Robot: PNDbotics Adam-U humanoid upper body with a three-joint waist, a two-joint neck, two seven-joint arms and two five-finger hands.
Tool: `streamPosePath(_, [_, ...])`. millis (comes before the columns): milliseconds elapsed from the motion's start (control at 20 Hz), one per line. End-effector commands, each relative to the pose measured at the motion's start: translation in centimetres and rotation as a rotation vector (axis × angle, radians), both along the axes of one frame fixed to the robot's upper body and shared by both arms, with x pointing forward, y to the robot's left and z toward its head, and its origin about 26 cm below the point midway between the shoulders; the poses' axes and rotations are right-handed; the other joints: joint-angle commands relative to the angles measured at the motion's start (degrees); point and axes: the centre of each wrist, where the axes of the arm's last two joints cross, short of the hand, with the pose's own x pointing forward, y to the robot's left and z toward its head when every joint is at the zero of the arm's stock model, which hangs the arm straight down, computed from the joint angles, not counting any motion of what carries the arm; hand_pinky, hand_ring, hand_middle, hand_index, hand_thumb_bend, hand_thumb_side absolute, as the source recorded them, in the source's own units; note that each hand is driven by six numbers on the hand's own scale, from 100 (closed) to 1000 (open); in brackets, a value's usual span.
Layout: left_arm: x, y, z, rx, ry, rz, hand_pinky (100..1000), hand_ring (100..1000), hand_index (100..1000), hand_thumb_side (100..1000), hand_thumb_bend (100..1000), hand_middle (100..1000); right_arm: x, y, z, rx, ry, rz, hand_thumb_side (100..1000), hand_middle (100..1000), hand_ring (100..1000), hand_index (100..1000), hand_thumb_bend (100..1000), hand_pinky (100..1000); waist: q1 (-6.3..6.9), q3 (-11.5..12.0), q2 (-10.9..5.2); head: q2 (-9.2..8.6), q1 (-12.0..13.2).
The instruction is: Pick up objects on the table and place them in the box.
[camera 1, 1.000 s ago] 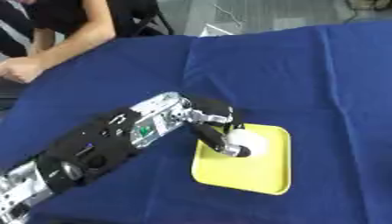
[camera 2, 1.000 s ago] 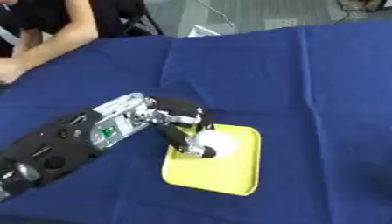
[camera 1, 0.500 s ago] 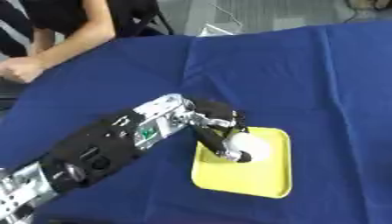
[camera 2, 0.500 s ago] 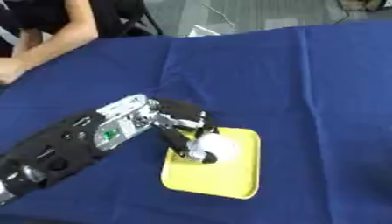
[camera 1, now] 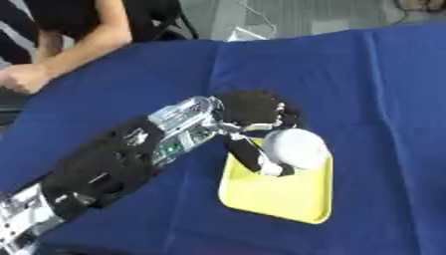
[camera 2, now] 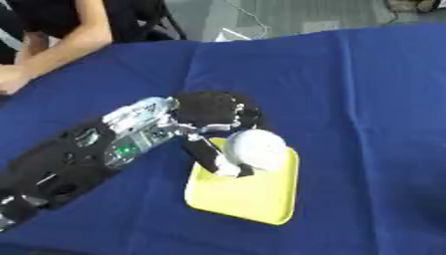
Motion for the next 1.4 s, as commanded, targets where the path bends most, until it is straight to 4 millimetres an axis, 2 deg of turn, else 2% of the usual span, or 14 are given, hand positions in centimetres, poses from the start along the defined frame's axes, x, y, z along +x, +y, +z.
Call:
streamPosePath(50, [-0.1, 0.9, 1.8, -0.056, -0.059, 0.010, 867, 847, 876, 827, 356, 803, 0.1, -0.2, 1.0, -0.024, -0.026, 0.003, 882, 864, 676, 964, 100, 674, -0.68, 0.1, -0.56, -0.63, 0.6])
streamPosePath(250, [-0.6, 1.1, 2.6, -0.122, -0.066, 0.013, 887, 845, 873, 858, 353, 802, 0.1, -0.2, 1.0, -0.024, -0.026, 0.003, 881, 864, 675, 964, 100, 674, -0.69, 0.1, -0.54, -0.71, 0.7])
streamPosePath(550, [-0.6, 1.4, 2.6, -0.104, -0.038, 0.014, 920, 865, 901, 936, 373, 817, 0.1, -0.2, 1.0, -0.024, -0.026, 0.003, 882, 864, 675, 964, 100, 673, -0.69, 0.1, -0.53, -0.74, 0.7])
streamPosePath(600, [-0.6, 1.4, 2.5, -0.096, -0.034, 0.010, 931, 874, 918, 961, 411, 826, 0.1, -0.2, 1.0, -0.024, -0.026, 0.003, 882, 864, 675, 964, 100, 673, -0.69, 0.1, -0.52, -0.73, 0.7])
streamPosePath(650, [-0.6, 1.4, 2.5, -0.086, -0.030, 0.005, 950, 893, 958, 1000, 515, 848, 0.1, -0.2, 1.0, -0.024, -0.026, 0.004, 882, 864, 675, 964, 100, 673, -0.69, 0.1, -0.51, -0.72, 0.7])
streamPosePath(700, [-0.6, 1.4, 2.5, -0.068, -0.025, -0.005, 965, 909, 991, 1000, 600, 867, 0.1, -0.2, 1.0, -0.024, -0.026, 0.004, 882, 864, 675, 964, 100, 673, -0.69, 0.1, -0.50, -0.70, 0.8])
streamPosePath(800, [-0.6, 1.6, 2.6, -0.025, -0.015, -0.021, 995, 938, 1000, 1000, 663, 894, 0.1, -0.2, 1.0, -0.023, -0.026, 0.004, 882, 864, 675, 964, 100, 673, -0.70, 0.2, -0.51, -0.66, 0.8])
streamPosePath(1050, [-0.5, 2.0, 3.5, 0.009, -0.012, -0.027, 996, 942, 1000, 1000, 681, 895, 0.1, -0.2, 1.0, -0.023, -0.025, 0.004, 882, 864, 675, 964, 100, 673, -0.69, 0.2, -0.58, -0.66, 0.8])
streamPosePath(1400, [-0.6, 1.8, 3.6, 0.034, -0.004, -0.041, 1000, 945, 1000, 1000, 669, 895, 0.1, -0.2, 1.0, -0.022, -0.025, 0.005, 882, 864, 675, 964, 100, 673, -0.67, 0.2, -0.60, -0.69, 0.9])
